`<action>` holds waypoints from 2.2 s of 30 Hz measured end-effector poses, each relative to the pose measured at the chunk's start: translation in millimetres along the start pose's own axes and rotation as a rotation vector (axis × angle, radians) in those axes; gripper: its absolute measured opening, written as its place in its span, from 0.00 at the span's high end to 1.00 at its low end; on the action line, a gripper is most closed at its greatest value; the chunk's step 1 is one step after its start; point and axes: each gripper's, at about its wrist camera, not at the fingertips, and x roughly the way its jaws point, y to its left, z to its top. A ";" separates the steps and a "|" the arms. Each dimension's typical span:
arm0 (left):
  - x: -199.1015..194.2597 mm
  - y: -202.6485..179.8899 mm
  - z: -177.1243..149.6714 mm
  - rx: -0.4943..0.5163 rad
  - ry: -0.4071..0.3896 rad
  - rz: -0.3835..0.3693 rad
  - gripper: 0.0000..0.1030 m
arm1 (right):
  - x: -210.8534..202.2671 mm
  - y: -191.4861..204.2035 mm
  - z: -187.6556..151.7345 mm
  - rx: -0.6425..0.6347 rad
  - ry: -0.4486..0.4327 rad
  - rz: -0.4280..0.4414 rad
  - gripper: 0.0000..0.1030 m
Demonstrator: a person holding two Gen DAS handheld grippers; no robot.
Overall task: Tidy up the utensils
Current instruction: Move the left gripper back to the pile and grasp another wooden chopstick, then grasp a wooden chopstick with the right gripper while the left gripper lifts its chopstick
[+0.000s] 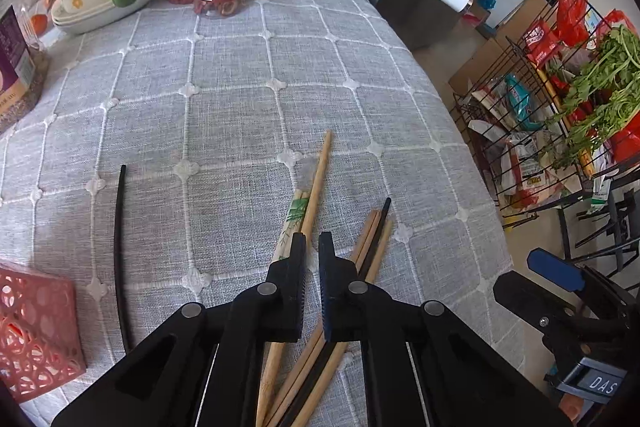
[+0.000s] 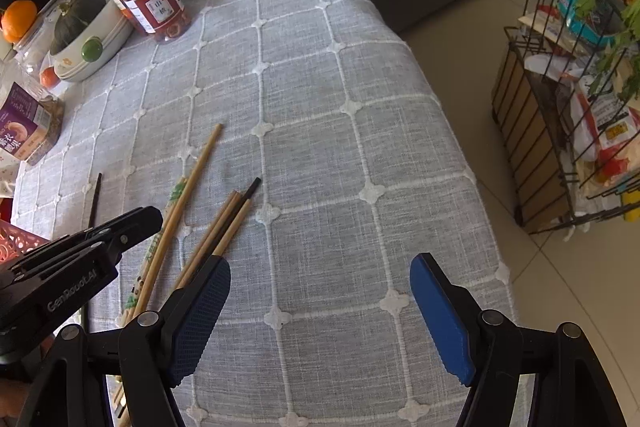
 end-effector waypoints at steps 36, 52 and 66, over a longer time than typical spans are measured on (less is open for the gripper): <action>-101.8 0.6 -29.8 0.118 -0.182 0.014 0.94 | 10.5 29.5 -3.5 -0.012 0.050 -0.003 0.23; -169.6 35.1 -69.7 0.143 -0.260 0.001 0.94 | 67.3 50.5 4.2 0.042 0.162 -0.003 0.50; -176.1 54.8 -77.8 0.115 -0.240 -0.005 0.94 | 75.4 80.3 -2.6 -0.057 0.198 -0.143 0.56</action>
